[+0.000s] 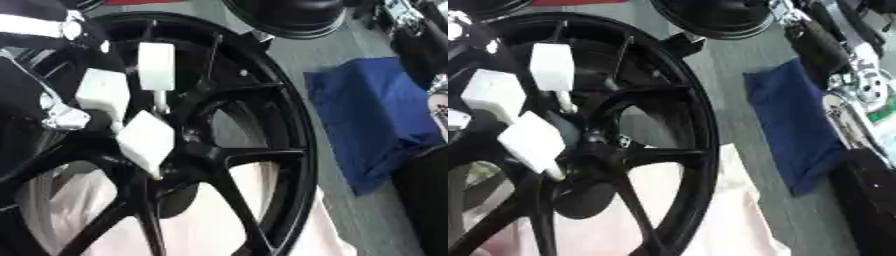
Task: Pull the pin out of the wheel hub.
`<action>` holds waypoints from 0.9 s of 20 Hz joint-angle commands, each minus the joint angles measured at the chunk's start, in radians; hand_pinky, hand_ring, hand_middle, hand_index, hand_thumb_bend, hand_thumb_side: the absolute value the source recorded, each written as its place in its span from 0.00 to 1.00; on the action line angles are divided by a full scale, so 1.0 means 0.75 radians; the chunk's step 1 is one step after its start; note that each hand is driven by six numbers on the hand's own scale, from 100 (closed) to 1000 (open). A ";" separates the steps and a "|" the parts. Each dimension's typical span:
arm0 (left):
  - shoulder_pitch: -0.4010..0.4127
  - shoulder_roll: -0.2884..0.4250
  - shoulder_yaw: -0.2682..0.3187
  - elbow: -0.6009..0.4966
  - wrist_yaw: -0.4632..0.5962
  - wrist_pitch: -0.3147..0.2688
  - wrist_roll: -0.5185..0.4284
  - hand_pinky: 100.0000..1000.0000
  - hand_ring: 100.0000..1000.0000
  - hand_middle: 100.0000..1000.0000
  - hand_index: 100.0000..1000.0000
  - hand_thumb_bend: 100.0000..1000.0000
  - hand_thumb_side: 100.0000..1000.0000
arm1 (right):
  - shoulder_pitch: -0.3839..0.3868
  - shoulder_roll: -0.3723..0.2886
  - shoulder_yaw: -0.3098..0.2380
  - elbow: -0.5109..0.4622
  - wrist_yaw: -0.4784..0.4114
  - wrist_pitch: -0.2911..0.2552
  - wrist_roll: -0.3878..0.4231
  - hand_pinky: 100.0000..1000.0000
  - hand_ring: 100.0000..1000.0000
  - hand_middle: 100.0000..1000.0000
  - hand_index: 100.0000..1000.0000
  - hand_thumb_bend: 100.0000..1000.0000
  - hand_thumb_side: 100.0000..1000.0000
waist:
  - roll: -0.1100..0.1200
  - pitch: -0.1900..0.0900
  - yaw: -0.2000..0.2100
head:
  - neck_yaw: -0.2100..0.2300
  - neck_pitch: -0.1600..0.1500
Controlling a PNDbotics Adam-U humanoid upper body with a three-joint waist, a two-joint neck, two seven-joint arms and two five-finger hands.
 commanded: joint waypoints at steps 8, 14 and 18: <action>-0.013 0.019 0.014 -0.016 -0.001 0.018 0.090 0.70 0.48 0.39 0.54 0.10 0.18 | -0.001 -0.022 -0.014 -0.020 0.008 -0.004 0.000 1.00 0.78 0.42 0.65 0.00 0.51 | -0.001 -0.046 -0.005 | 0.007 -0.013; -0.011 0.029 0.019 -0.019 0.009 0.058 0.172 0.67 0.42 0.28 0.41 0.05 0.12 | 0.007 -0.018 -0.017 -0.020 0.007 -0.002 -0.002 1.00 0.78 0.42 0.65 0.00 0.51 | -0.002 -0.060 -0.003 | 0.008 -0.008; -0.014 0.040 0.033 -0.032 0.015 0.083 0.210 0.67 0.40 0.23 0.36 0.06 0.07 | 0.011 -0.019 -0.017 -0.020 0.003 -0.004 -0.003 1.00 0.78 0.42 0.65 0.00 0.51 | 0.000 -0.074 0.001 | 0.018 0.000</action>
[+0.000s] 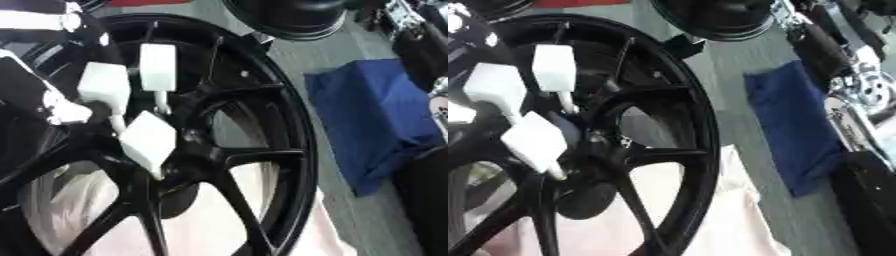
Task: Pull the pin out of the wheel hub.
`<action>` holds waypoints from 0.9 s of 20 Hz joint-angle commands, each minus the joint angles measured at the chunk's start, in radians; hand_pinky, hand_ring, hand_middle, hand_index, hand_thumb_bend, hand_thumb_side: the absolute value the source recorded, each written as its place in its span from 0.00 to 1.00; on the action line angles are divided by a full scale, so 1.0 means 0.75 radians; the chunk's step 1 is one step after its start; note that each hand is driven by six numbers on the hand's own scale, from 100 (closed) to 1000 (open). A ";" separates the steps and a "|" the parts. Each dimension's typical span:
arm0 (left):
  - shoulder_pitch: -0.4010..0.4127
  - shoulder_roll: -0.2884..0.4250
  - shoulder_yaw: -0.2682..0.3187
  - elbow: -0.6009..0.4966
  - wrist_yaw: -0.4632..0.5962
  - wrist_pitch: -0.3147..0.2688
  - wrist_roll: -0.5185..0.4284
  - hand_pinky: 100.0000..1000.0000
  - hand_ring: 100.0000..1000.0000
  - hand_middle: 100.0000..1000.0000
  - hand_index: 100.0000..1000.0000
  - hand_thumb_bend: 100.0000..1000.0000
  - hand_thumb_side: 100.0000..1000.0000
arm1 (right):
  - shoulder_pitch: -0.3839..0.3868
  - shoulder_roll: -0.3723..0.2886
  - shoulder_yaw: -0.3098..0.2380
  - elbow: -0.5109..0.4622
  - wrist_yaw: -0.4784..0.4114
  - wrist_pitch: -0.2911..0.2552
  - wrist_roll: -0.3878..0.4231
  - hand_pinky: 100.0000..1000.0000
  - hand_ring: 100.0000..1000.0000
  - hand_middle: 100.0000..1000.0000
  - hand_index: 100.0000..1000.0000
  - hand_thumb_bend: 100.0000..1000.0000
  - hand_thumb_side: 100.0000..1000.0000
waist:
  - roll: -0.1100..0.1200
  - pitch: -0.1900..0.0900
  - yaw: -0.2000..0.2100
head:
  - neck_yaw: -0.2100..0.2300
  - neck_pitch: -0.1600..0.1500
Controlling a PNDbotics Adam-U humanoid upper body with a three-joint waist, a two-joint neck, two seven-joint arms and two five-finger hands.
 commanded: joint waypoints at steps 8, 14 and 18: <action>-0.027 0.090 0.095 -0.061 0.068 0.056 0.056 0.66 0.38 0.20 0.33 0.10 0.00 | 0.009 -0.032 -0.019 -0.020 -0.009 -0.005 -0.008 1.00 0.78 0.42 0.65 0.00 0.50 | 0.009 -0.099 0.010 | 0.019 0.007; -0.033 0.157 0.212 -0.075 0.125 0.107 0.140 0.66 0.38 0.19 0.33 0.09 0.01 | 0.023 -0.039 -0.023 -0.020 -0.020 -0.013 -0.014 1.00 0.78 0.42 0.65 0.00 0.49 | 0.014 -0.145 0.019 | 0.008 0.036; 0.029 0.258 0.287 -0.073 0.084 0.111 0.193 0.66 0.38 0.20 0.33 0.10 0.00 | 0.061 -0.063 -0.039 -0.020 -0.016 -0.023 -0.028 1.00 0.78 0.42 0.65 0.00 0.49 | 0.029 -0.174 0.060 | -0.024 0.097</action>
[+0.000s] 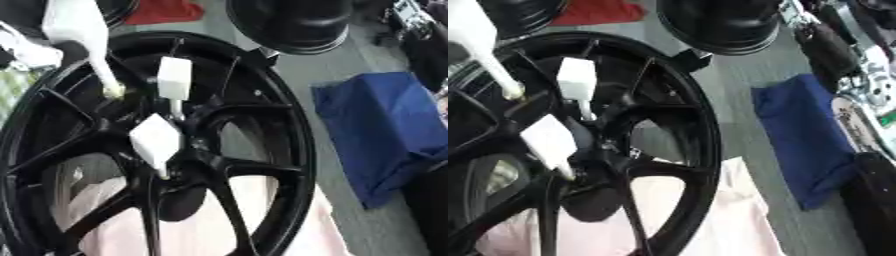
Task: Pull the pin out of the wheel hub.
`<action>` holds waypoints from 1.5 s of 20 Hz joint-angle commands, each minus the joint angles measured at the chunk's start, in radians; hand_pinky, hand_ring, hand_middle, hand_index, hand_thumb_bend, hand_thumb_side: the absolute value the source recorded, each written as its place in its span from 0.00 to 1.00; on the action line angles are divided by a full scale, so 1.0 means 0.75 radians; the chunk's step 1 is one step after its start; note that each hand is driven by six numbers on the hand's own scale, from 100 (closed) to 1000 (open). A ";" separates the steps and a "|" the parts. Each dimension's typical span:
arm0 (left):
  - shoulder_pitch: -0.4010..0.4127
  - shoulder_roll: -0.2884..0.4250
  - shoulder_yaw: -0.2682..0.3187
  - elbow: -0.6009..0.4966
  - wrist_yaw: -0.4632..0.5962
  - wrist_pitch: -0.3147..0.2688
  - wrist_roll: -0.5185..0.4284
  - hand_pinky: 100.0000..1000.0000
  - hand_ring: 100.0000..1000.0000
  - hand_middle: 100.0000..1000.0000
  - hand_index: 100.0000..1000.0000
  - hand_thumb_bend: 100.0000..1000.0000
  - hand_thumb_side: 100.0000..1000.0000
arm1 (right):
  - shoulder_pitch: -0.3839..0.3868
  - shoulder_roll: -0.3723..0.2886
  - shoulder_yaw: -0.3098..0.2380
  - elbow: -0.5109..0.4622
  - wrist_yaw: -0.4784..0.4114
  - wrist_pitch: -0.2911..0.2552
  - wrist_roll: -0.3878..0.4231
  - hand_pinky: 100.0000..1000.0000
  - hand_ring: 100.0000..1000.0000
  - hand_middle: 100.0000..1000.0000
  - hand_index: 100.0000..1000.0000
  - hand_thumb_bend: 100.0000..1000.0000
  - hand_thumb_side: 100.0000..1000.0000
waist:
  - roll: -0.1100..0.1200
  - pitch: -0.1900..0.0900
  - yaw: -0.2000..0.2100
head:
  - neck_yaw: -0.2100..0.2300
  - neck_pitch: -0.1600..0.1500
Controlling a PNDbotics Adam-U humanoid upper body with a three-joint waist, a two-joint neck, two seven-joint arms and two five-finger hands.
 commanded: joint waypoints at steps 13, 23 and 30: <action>0.752 0.545 0.507 -0.117 0.279 0.016 0.476 0.67 0.36 0.20 0.34 0.05 0.01 | 0.044 -0.062 -0.058 -0.020 -0.002 -0.031 -0.057 0.99 0.77 0.42 0.65 0.00 0.48 | -0.019 -0.089 0.129 | -0.111 0.123; 1.122 0.476 0.553 -0.205 0.285 -0.010 0.667 0.82 0.63 0.66 0.80 0.52 0.67 | 0.040 -0.046 -0.063 -0.020 -0.013 -0.040 -0.068 0.99 0.77 0.42 0.65 0.00 0.48 | -0.058 -0.104 0.129 | -0.131 0.110; 1.209 0.407 0.593 -0.171 0.303 -0.041 0.731 0.85 0.66 0.72 0.86 0.48 0.87 | 0.045 -0.039 -0.070 -0.020 -0.014 -0.044 -0.078 0.99 0.77 0.42 0.65 0.00 0.48 | -0.069 -0.106 0.126 | -0.166 0.094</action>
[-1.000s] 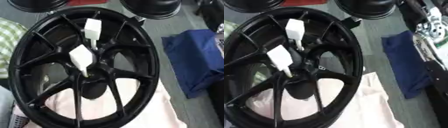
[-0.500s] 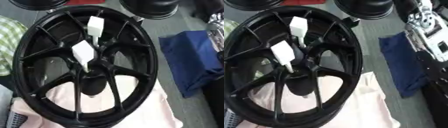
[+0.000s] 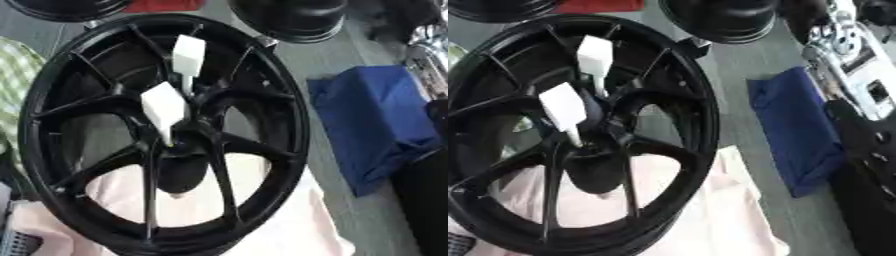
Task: Pull the pin out of the wheel hub.
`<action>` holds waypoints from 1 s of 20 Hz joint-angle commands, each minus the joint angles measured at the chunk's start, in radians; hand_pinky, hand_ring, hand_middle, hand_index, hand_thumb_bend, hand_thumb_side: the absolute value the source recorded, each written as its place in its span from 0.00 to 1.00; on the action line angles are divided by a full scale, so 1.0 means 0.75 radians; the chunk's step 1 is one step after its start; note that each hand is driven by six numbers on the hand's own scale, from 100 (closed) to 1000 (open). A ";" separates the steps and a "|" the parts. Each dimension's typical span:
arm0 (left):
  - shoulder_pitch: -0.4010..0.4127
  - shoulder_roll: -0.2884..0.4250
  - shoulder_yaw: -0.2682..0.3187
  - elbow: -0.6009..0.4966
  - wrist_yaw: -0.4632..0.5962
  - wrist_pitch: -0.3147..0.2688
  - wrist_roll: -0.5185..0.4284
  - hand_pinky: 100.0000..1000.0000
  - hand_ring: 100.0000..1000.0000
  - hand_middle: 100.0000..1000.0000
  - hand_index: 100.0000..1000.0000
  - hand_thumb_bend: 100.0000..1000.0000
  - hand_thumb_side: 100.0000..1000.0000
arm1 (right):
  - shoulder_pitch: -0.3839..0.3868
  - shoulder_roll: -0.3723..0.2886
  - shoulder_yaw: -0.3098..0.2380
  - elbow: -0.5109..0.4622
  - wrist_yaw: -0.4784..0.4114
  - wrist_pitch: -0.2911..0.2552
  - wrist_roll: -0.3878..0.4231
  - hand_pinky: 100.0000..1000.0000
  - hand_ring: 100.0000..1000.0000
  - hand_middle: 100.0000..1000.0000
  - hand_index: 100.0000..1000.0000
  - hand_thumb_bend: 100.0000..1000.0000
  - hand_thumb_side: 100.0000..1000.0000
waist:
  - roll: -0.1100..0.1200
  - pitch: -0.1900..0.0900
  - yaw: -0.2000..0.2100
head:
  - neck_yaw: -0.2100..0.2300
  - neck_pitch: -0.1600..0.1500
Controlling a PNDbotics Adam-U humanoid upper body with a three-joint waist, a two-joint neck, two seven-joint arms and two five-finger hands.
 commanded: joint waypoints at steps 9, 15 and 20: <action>0.015 -0.114 0.083 -0.250 0.405 -0.239 0.417 0.83 0.57 0.63 0.78 0.32 0.73 | -0.009 -0.030 -0.034 -0.020 -0.005 -0.019 -0.028 0.99 0.77 0.42 0.65 0.00 0.48 | -0.001 -0.026 -0.010 | -0.055 -0.002; 0.037 -0.365 0.007 -0.280 0.528 -0.454 0.511 0.83 0.57 0.61 0.80 0.25 0.69 | -0.018 -0.010 -0.027 -0.020 -0.009 -0.012 -0.027 0.99 0.77 0.42 0.65 0.00 0.48 | -0.009 -0.017 -0.017 | -0.050 0.005; 0.030 -0.568 -0.009 -0.281 0.389 -0.433 0.562 0.81 0.54 0.59 0.77 0.24 0.62 | -0.015 0.006 -0.031 -0.020 -0.008 -0.009 -0.031 0.99 0.77 0.42 0.65 0.00 0.48 | -0.018 -0.017 -0.012 | -0.038 0.001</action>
